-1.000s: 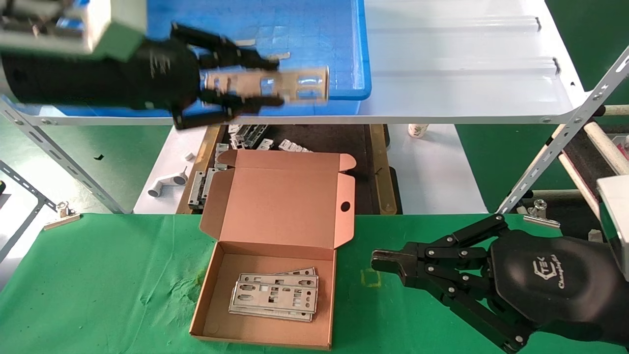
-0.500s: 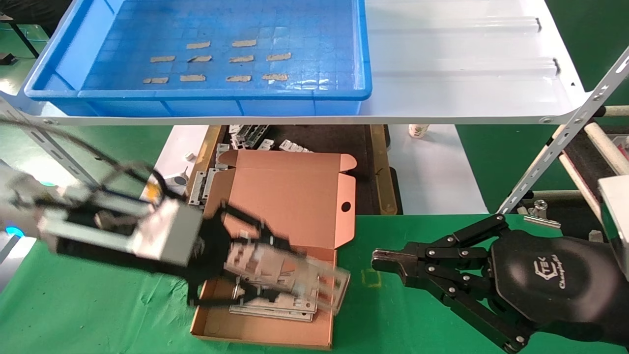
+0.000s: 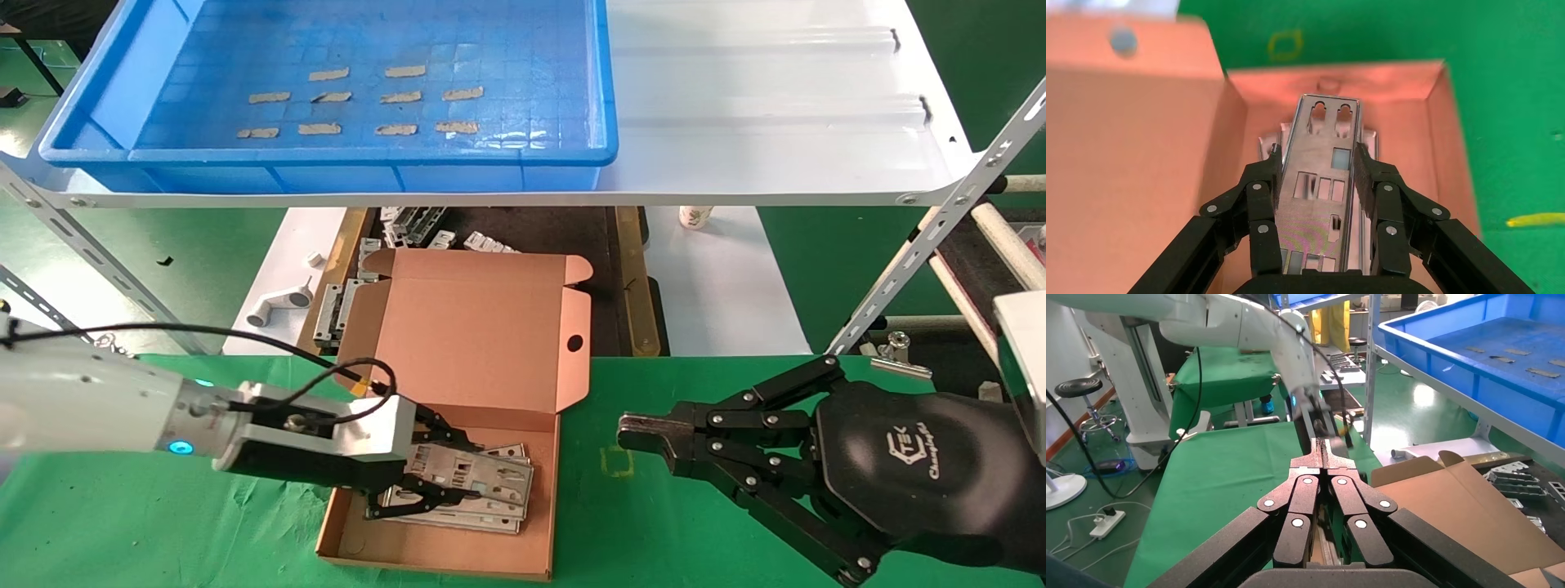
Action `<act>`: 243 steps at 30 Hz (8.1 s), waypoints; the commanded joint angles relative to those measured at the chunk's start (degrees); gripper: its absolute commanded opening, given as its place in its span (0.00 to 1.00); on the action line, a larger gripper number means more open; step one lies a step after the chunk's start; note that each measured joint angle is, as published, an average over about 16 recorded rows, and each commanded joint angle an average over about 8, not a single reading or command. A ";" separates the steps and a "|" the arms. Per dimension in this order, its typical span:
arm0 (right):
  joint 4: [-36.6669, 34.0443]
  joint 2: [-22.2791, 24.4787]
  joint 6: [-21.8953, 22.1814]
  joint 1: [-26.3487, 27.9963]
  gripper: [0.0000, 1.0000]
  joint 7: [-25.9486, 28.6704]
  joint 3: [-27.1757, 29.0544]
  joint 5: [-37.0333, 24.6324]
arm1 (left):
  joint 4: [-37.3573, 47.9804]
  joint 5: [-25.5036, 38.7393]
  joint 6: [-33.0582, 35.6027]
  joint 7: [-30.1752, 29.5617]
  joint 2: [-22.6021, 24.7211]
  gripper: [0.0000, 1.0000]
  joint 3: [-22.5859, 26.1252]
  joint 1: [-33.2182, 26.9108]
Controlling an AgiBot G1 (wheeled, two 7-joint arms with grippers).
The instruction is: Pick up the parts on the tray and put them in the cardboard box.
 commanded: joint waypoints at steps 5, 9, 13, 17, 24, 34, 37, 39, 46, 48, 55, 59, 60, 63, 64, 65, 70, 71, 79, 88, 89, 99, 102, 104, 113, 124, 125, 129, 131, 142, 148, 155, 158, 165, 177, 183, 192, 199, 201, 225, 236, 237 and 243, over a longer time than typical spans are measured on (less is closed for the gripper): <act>0.00 0.00 0.00 0.00 0.00 0.00 0.00 0.00 | 3.04 0.65 -2.96 0.19 2.20 0.89 0.35 1.51; 0.00 0.00 0.00 0.00 0.00 0.00 0.00 0.00 | 4.89 0.51 -3.31 0.32 3.11 1.00 0.31 1.72; 0.00 0.00 0.00 0.00 0.00 0.00 -0.01 0.00 | 6.46 0.31 -3.09 0.51 3.70 1.00 0.23 1.56; 0.00 0.00 0.00 0.00 0.00 0.00 -0.01 0.00 | 7.54 0.17 -2.29 1.14 3.88 1.00 0.14 1.04; 0.00 0.00 0.00 0.00 0.00 0.00 -0.01 0.01 | 9.39 -0.83 -0.47 2.02 3.79 1.00 -0.46 0.08; 0.00 0.00 0.00 0.00 0.86 -0.01 -0.01 0.01 | 8.01 -4.56 3.71 -0.15 1.73 1.00 -3.83 0.70; 0.00 0.00 0.01 0.00 1.00 -0.01 -0.01 0.01 | 5.55 -5.43 3.77 -1.88 0.65 1.00 -5.74 2.12; 0.00 0.01 0.01 0.00 1.00 -0.01 -0.01 0.01 | 3.85 -6.05 3.91 -3.03 -0.14 1.00 -7.06 3.03; 0.00 0.01 0.01 0.00 1.00 -0.01 -0.02 0.01 | -2.13 -8.21 4.40 -7.07 -2.92 1.00 -11.68 6.27; 0.00 0.01 0.01 0.00 1.00 -0.01 -0.02 0.01 | -3.82 -8.82 4.54 -8.22 -3.71 1.00 -12.99 7.19; 0.00 0.01 0.01 0.01 1.00 -0.01 -0.02 0.01 | -9.79 -10.98 5.03 -12.26 -6.49 1.00 -17.61 10.42; 0.00 0.01 0.01 0.01 1.00 -0.01 -0.02 0.01 | -13.18 -12.21 5.31 -14.56 -8.08 1.00 -20.23 12.26; 0.00 0.01 0.01 0.01 1.00 -0.01 -0.02 0.01 | -14.04 -12.52 5.38 -15.14 -8.48 1.00 -20.90 12.72; 0.00 0.01 0.01 0.01 1.00 -0.01 -0.02 0.02 | -16.60 -13.45 5.59 -16.87 -9.67 1.00 -22.87 14.11; 0.00 0.01 0.01 0.01 1.00 -0.01 -0.02 0.02 | -17.46 -13.76 5.66 -17.45 -10.07 1.00 -23.54 14.57; 0.00 0.01 0.01 0.01 1.00 -0.01 -0.02 0.02 | -18.29 -14.06 5.73 -18.01 -10.46 1.00 -24.18 15.02; 0.00 0.01 0.01 0.01 1.00 -0.01 -0.03 0.02 | -22.58 -15.61 6.08 -20.92 -12.45 1.00 -27.50 17.35; 0.00 0.01 0.01 0.01 1.00 -0.01 -0.03 0.02 | -23.41 -15.91 6.15 -21.48 -12.84 1.00 -28.14 17.80; 0.00 0.01 0.01 0.01 1.00 -0.01 -0.03 0.02 | -30.25 -18.39 6.71 -26.11 -16.03 1.00 -33.43 21.50; 0.00 0.01 0.01 0.01 1.00 -0.02 -0.03 0.02 | -37.85 -21.14 7.33 -31.25 -19.57 1.00 -39.31 25.62; 0.00 0.01 0.01 0.01 1.00 -0.02 -0.03 0.02 | -38.46 -21.36 7.38 -31.67 -19.86 1.00 -39.78 25.95; -0.02 0.02 0.02 -0.01 1.00 -0.02 -0.03 0.04 | -41.95 -22.79 7.73 -33.63 -21.50 1.00 -42.51 27.86; -0.02 0.02 0.02 -0.01 1.00 -0.02 -0.03 0.03 | -41.63 -22.70 7.71 -33.49 -21.36 1.00 -42.28 27.71; -0.02 0.02 0.03 -0.01 1.00 -0.02 -0.03 0.03 | -41.44 -22.61 7.69 -33.41 -21.27 1.00 -42.13 27.61; -0.02 0.02 0.02 -0.01 1.00 -0.02 -0.03 0.04 | -40.87 -22.31 7.61 -33.18 -20.99 1.00 -41.68 27.29; -0.02 0.02 0.02 -0.01 1.00 -0.02 -0.03 0.04 | -40.57 -22.15 7.56 -33.05 -20.85 1.00 -41.45 27.12; -0.02 0.02 0.02 -0.01 1.00 -0.02 -0.03 0.04 | -40.56 -22.15 7.55 -33.05 -20.85 1.00 -41.43 27.11; -0.02 0.02 0.02 -0.01 1.00 -0.02 -0.03 0.04 | -40.50 -22.13 7.53 -33.03 -20.83 1.00 -41.39 27.09; -0.02 0.02 0.02 -0.01 1.00 -0.02 -0.03 0.03 | -40.48 -22.12 7.53 -33.03 -20.82 1.00 -41.38 27.08; -0.02 0.02 0.02 -0.01 1.00 -0.02 -0.03 0.04 | -40.42 -22.07 7.52 -32.99 -20.78 1.00 -41.32 27.04; -0.02 0.02 0.02 -0.01 1.00 -0.02 -0.03 0.04 | -40.40 -22.06 7.52 -32.97 -20.77 1.00 -41.30 27.02; -0.02 0.02 0.02 -0.01 1.00 -0.02 -0.03 0.03 | -40.37 -22.05 7.52 -32.96 -20.76 1.00 -41.27 27.00; -0.02 0.02 0.02 -0.01 1.00 -0.02 -0.03 0.04 | -40.36 -22.05 7.52 -32.96 -20.76 1.00 -41.27 27.00; -0.02 0.02 0.02 -0.01 1.00 -0.02 -0.03 0.04 | -40.36 -22.05 7.52 -32.96 -20.76 1.00 -41.26 27.00; -0.02 0.02 0.02 -0.01 1.00 -0.02 -0.03 0.03 | -40.36 -22.05 7.52 -32.96 -20.76 1.00 -41.26 27.00; -0.02 0.02 0.02 -0.01 1.00 -0.02 -0.03 0.04 | -40.36 -22.05 7.52 -32.96 -20.76 1.00 -41.26 27.00; -0.02 0.02 0.02 -0.01 1.00 -0.02 -0.03 0.04 | -40.36 -22.06 7.52 -32.95 -20.76 1.00 -41.26 27.00; -0.02 0.02 0.02 -0.01 1.00 -0.02 -0.03 0.04 | -40.36 -22.05 7.52 -32.95 -20.76 1.00 -41.26 27.00; -0.02 0.02 0.02 -0.01 1.00 -0.02 -0.03 0.03 | -40.36 -22.05 7.52 -32.96 -20.76 1.00 -41.26 27.00; -0.02 0.02 0.03 -0.01 1.00 -0.02 -0.03 0.04 | -40.36 -22.06 7.52 -32.96 -20.76 1.00 -41.26 27.00; -0.02 0.02 0.03 -0.01 1.00 -0.02 -0.03 0.03 | -40.36 -22.06 7.52 -32.95 -20.76 1.00 -41.26 27.00; -0.02 0.02 0.03 -0.01 1.00 -0.02 -0.03 0.03 | -40.36 -22.06 7.52 -32.95 -20.76 1.00 -41.26 27.00; -0.02 0.02 0.03 -0.01 1.00 -0.02 -0.03 0.03 | -40.36 -22.06 7.52 -32.95 -20.76 1.00 -41.26 27.00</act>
